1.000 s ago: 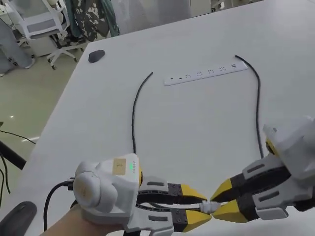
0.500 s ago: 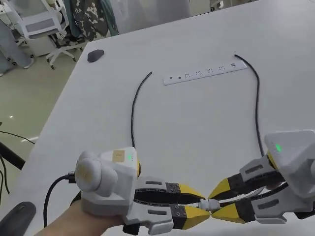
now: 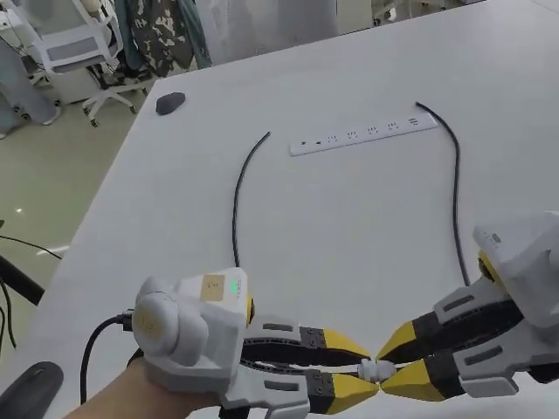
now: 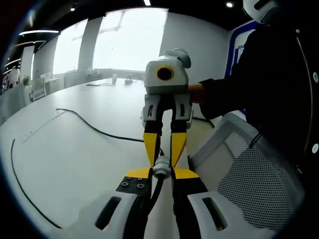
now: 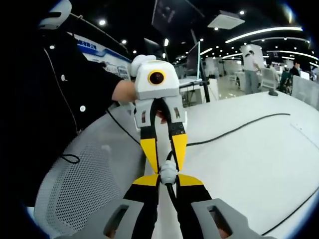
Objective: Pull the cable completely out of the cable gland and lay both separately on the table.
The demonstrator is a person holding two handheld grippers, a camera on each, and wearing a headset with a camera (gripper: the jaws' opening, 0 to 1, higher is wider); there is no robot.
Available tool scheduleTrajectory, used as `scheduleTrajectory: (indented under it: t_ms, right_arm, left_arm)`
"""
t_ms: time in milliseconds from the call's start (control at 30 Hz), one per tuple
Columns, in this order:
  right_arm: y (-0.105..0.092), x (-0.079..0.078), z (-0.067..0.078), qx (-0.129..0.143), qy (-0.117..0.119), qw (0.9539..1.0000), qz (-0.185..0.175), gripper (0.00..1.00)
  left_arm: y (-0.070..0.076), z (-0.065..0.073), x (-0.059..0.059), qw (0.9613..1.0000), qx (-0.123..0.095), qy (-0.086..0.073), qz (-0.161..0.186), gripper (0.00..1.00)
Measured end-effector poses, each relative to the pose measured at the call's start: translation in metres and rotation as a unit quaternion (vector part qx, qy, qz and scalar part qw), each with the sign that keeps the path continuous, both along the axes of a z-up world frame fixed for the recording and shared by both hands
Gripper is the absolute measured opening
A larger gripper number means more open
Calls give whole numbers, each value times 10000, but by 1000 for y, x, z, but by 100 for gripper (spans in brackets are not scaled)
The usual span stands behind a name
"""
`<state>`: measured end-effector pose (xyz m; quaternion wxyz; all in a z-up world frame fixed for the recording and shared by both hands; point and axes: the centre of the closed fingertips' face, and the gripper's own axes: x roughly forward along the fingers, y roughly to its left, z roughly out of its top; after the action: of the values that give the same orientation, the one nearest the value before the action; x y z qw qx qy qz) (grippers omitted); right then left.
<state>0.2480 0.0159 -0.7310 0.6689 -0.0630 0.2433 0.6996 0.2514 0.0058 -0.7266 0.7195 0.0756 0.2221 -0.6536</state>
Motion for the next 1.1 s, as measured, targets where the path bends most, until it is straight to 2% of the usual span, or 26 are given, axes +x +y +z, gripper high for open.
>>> scheduleTrajectory:
  t_ms: [33, 100, 133, 167, 200, 233, 267, 367, 400, 467, 500, 533, 567, 600, 633, 667, 700, 733, 800, 833, 867, 900, 933, 967, 1067, 1100]
  right_arm:
    - [0, -1, 0, 21, -108, 9999, 26, 7]
    - [3, 4, 4, 153, -782, 9968, 67, 6]
    - [3, 3, 5, 155, -901, 9958, 35, 6]
    - [3, 2, 7, 151, -1041, 9944, 104, 5]
    - [2, 5, 6, 143, -1108, 9937, 93, 5]
    - [2, 6, 7, 142, -1111, 9937, 66, 5]
    - [2, 4, 7, 141, -1132, 9935, 60, 5]
    - [0, 9, 7, 118, -1447, 9893, 107, 5]
    - [1, 9, 7, 61, -1840, 9827, 201, 5]
    - [1, 5, 4, -52, -2058, 9780, 341, 5]
    - [1, 7, 4, -69, -2261, 9734, 361, 6]
    - [1, 6, 4, -51, -2546, 9657, 501, 6]
    - [1, 7, 5, -46, -2723, 9606, 557, 6]
    - [0, 6, 3, -60, -2623, 9639, 452, 7]
    - [-1, 3, 0, -211, -2014, 9787, 324, 7]
    - [-2, 5, -1, -260, -1893, 9813, 249, 7]
    - [-1, 7, 3, -184, -1961, 9801, 263, 8]
    - [-1, 6, 5, -88, -1670, 9858, 169, 8]
    - [-3, 7, 8, 1, -932, 9956, -110, 10]
    - [-5, 9, 9, 75, -624, 9978, -202, 13]
    - [-5, 10, 9, 97, -367, 9989, -261, 16]
    - [-6, 12, 10, 150, 8, 9990, -411, 19]
    - [-6, 10, 12, 247, 236, 9985, -420, 18]
    - [-5, 9, 18, 420, 586, 9962, -480, 17]
    - [-5, 11, 22, 572, 843, 9933, -538, 16]
    - [-5, 13, 21, 589, 851, 9930, -567, 16]
  left_arm:
    - [0, 0, 0, 10000, 3, 30, 24, 15]
    - [3, 2, 4, 9999, -37, 78, 134, 15]
    - [4, 3, 5, 9996, -63, 188, 212, 15]
    - [4, 4, 4, 9979, -123, 540, 347, 15]
    - [4, 5, 6, 9974, -135, 584, 392, 15]
    - [4, 5, 8, 9982, -129, 462, 354, 15]
    - [3, 6, 8, 9982, -135, 458, 363, 15]
    - [3, 5, 11, 9946, -139, 863, 568, 15]
    - [3, 4, 13, 9937, -129, 930, 618, 15]
    - [3, 2, 11, 9919, -81, 1103, 622, 15]
    - [3, 1, 13, 9916, -80, 1109, 655, 15]
    - [4, 1, 12, 9882, -80, 1334, 743, 15]
    - [4, 1, 13, 9871, -114, 1387, 791, 15]
    - [4, 1, 13, 9870, -130, 1397, 779, 15]
    - [3, 1, 11, 9881, -107, 1357, 721, 15]
    - [2, 0, 12, 9942, -49, 893, 599, 15]
    - [1, 1, 13, 9959, -66, 717, 552, 15]
    - [1, 3, 11, 9983, -74, 420, 387, 15]
    - [0, 5, 9, 9993, -98, 233, 280, 15]
    - [1, 9, 11, 9996, -132, 48, 250, 15]
    - [1, 11, 12, 9996, -156, -2, 247, 15]
    - [1, 12, 14, 9995, -158, -120, 249, 15]
    - [1, 14, 14, 9993, -162, -247, 218, 15]
    - [0, 15, 13, 9991, -133, -385, 92, 15]
    - [-1, 18, 12, 9985, -145, -512, 96, 15]
    - [-1, 19, 13, 9983, -161, -550, 99, 15]
